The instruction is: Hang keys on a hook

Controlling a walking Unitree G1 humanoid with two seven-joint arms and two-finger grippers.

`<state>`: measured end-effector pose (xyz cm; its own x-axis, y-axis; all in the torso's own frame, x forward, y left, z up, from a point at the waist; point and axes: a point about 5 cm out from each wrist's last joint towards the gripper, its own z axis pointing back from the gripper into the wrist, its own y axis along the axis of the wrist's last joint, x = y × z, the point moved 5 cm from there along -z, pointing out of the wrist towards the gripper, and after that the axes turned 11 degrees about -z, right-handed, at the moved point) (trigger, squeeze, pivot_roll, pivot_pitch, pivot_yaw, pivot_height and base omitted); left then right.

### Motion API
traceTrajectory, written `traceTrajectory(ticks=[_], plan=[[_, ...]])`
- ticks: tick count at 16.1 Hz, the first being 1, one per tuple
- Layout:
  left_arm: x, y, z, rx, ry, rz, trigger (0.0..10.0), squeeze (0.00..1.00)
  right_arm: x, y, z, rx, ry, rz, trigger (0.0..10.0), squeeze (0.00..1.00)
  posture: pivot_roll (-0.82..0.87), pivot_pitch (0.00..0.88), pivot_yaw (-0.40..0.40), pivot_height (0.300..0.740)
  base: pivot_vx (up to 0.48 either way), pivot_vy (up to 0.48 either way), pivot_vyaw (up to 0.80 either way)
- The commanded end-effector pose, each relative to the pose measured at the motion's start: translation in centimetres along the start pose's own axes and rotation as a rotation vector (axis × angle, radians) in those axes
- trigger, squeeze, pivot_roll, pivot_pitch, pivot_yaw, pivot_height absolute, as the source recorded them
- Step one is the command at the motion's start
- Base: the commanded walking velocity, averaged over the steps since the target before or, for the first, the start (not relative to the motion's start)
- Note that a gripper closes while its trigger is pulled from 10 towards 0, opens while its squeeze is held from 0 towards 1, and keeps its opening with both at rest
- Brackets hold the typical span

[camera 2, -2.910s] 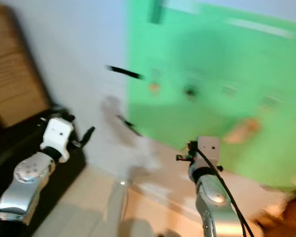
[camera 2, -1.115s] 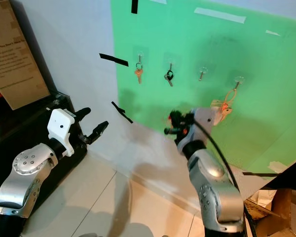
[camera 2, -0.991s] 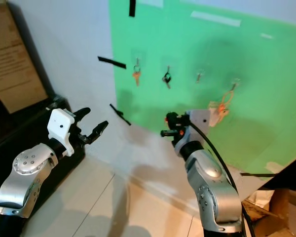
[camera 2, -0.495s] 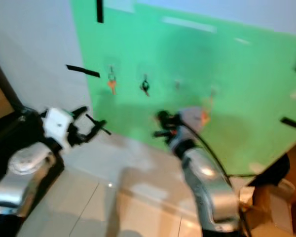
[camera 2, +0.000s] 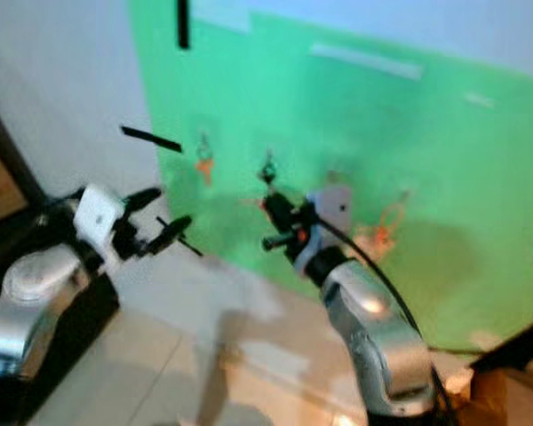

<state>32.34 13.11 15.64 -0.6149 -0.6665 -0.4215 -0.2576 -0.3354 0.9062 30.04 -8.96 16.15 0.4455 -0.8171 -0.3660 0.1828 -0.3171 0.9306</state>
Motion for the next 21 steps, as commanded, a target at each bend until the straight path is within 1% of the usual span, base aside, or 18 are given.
traceTrajectory(ticks=[1, 3, 4, 5, 7, 9, 11, 12, 15, 18, 19, 21], plan=[[0.7, 0.0, 0.0, -0.007, -0.068, -0.003, 10.0, 0.02, 0.1, 0.5, 0.2, 0.016, 0.001, -0.008, 10.0, 0.0, -0.01, 0.0, -0.032, 0.74, 0.0, 0.0, 0.0], [0.6, -0.1, -0.3, -0.014, -0.121, -0.008, 10.0, 0.02, 0.3, 0.8, 0.3, 0.032, -0.005, -0.028, 10.0, 0.0, -0.01, 0.0, -0.031, 0.74, 0.0, 0.0, 0.0], [0.5, 0.2, -0.5, -0.006, -0.15, -0.006, 10.0, 0.02, 0.3, 1.1, 0.3, 0.053, -0.009, -0.059, 10.0, 0.0, -0.01, 0.0, -0.028, 0.74, 0.0, 0.0, 0.0], [0.5, 0.4, -0.6, 0.001, -0.163, 0.0, 10.0, 0.02, 0.4, 1.2, 0.4, 0.058, -0.017, -0.064, 10.0, 0.0, -0.01, 0.0, -0.025, 0.74, 0.0, 0.0, 0.0], [0.7, 0.8, -0.8, 0.019, -0.216, 0.011, 10.0, 0.02, 1.2, 1.3, 0.4, 0.057, -0.058, -0.078, 10.0, 0.0, -0.02, 0.0, -0.02, 0.74, 0.0, 0.0, 0.0], [1.0, 1.0, -1.0, 0.028, -0.246, 0.014, 10.0, 0.02, 1.7, 1.5, 0.4, 0.067, -0.084, -0.093, 10.0, 0.0, -0.02, 0.0, -0.019, 0.74, 0.0, 0.0, 0.0], [1.2, 1.2, -1.1, 0.036, -0.255, 0.02, 10.0, 0.02, 1.7, 1.9, 0.2, 0.079, -0.082, -0.1, 10.0, 0.0, -0.02, 0.0, -0.02, 0.74, 0.0, 0.0, 0.0], [1.5, 1.4, -1.1, 0.047, -0.269, 0.033, 10.0, 0.02, 1.5, 2.2, -0.1, 0.094, -0.08, -0.108, 10.0, 0.0, -0.02, 0.0, -0.024, 0.74, 0.0, 0.0, 0.0], [2.0, 1.6, -1.0, 0.056, -0.301, 0.053, 10.0, 0.02, 1.8, 3.0, -0.5, 0.13, -0.099, -0.132, 10.0, 0.0, -0.01, 0.0, -0.027, 0.74, 0.0, 0.0, 0.0], [2.2, 1.7, -0.9, 0.057, -0.315, 0.062, 10.0, 0.02, 1.6, 3.0, -0.9, 0.117, -0.076, -0.141, 10.0, 0.0, -0.01, 0.0, -0.03, 0.74, 0.0, 0.0, 0.0], [2.3, 1.7, -0.9, 0.057, -0.318, 0.065, 10.0, 0.02, 1.5, 3.1, -1.2, 0.114, -0.068, -0.141, 10.0, 0.0, -0.01, 0.0, -0.034, 0.74, 0.0, 0.0, 0.0], [2.3, 1.7, -0.9, 0.054, -0.316, 0.065, 10.0, 0.02, 1.5, 3.3, -1.5, 0.123, -0.07, -0.153, 10.0, 0.0, 0.0, 0.0, -0.04, 0.74, 0.0, 0.0, 0.0]])
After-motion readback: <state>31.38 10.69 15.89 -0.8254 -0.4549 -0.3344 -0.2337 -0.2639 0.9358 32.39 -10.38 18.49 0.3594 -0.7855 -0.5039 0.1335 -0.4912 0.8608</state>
